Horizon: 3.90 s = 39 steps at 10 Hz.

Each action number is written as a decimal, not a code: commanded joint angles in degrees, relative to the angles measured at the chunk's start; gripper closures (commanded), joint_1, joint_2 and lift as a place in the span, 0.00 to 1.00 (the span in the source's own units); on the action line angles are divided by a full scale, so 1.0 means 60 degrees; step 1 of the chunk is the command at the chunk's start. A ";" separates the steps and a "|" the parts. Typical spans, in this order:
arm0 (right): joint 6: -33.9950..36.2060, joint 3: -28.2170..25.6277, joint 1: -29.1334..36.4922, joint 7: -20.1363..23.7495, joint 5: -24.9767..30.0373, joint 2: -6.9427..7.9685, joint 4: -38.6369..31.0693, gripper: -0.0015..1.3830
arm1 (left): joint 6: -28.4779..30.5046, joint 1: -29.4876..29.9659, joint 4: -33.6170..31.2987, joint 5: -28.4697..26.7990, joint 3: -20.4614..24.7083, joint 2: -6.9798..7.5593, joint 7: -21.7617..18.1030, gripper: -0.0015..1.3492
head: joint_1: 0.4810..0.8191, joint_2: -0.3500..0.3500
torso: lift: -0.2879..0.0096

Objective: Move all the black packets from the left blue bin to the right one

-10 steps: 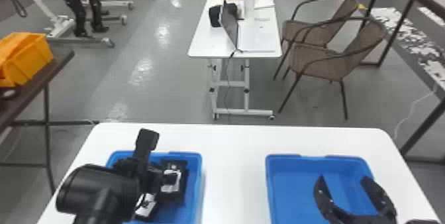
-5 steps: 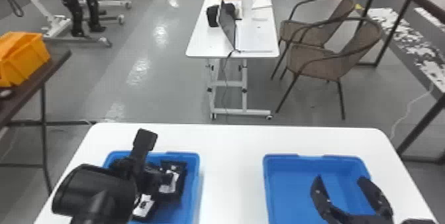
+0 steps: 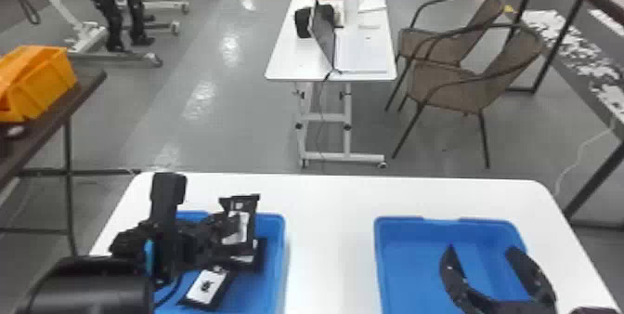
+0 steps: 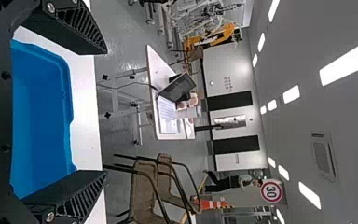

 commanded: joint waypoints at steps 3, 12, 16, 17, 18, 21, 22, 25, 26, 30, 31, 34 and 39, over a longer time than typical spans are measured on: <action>0.0338 -0.0015 -0.0413 0.0740 -0.0467 0.0009 0.0200 0.07 | -0.0810 -0.0126 -0.0371 0.2733 -0.0474 0.0099 0.0014 0.78 | 0.63 0.55 | 0.97; 0.1261 0.0029 -0.2156 0.2762 -0.0042 -0.0044 0.0141 0.07 | -0.2699 -0.3041 0.2837 0.5941 -0.3330 0.0407 -0.2447 0.78 | 0.63 0.30 | 0.97; 0.1275 0.0278 -0.2683 0.2952 -0.0057 -0.0044 0.0434 0.07 | -0.2538 -0.3437 0.3394 0.5941 -0.3828 0.0187 -0.2916 0.78 | 0.63 0.26 | 0.97; 0.1290 0.0293 -0.2683 0.2967 -0.0042 -0.0044 0.0420 0.07 | -0.2538 -0.3481 0.3452 0.5941 -0.3843 0.0143 -0.2916 0.78 | 0.63 0.26 | 0.97; 0.1290 0.0293 -0.2639 0.2952 -0.0072 -0.0044 0.0420 0.07 | -0.2611 -0.3495 0.3452 0.5941 -0.3814 0.0143 -0.2931 0.78 | 0.63 0.25 | 0.97; 0.1334 0.0293 -0.2683 0.2952 -0.0116 0.0009 0.0493 0.18 | -0.2641 -0.3539 0.3452 0.6146 -0.3682 0.0172 -0.2931 0.78 | 0.63 0.26 | 0.97; 0.1436 0.0293 -0.2727 0.2952 -0.0189 0.0009 0.0537 0.41 | -0.2597 -0.3539 0.3511 0.6248 -0.3755 0.0143 -0.2931 0.78 | 0.63 0.27 | 0.97; 0.1466 0.0308 -0.2771 0.2952 -0.0291 0.0009 0.0581 0.50 | -0.2523 -0.3495 0.3730 0.6512 -0.3902 0.0070 -0.2931 0.78 | 0.63 0.25 | 0.97; 0.1466 0.0308 -0.2786 0.2952 -0.0379 0.0009 0.0610 0.60 | -0.2465 -0.3451 0.3745 0.6571 -0.3902 0.0070 -0.2931 0.78 | 0.63 0.25 | 0.97; 0.1129 0.0293 -0.2654 0.2835 -0.0892 0.0009 0.0874 0.87 | -0.2655 -0.3129 0.3760 0.6863 -0.3726 0.0040 -0.2433 0.63 | 0.63 0.24 | 0.97; 0.1055 0.0293 -0.2610 0.2791 -0.0965 0.0009 0.0903 0.87 | -0.2860 -0.2909 0.3672 0.6951 -0.3506 0.0026 -0.2198 0.45 | 0.63 0.24 | 0.97; 0.2271 -0.0132 -0.2346 0.2630 -0.1932 0.0009 0.1108 0.87 | -0.2992 -0.1899 0.2588 0.7010 -0.2510 0.0436 -0.1393 0.35 | 0.63 0.30 | 0.97; 0.5963 -0.1479 -0.2376 0.1898 -0.2972 0.0009 0.1342 0.87 | -0.3417 0.0035 0.0742 0.7420 -0.0811 0.0670 -0.0367 0.01 | 0.63 0.40 | 0.97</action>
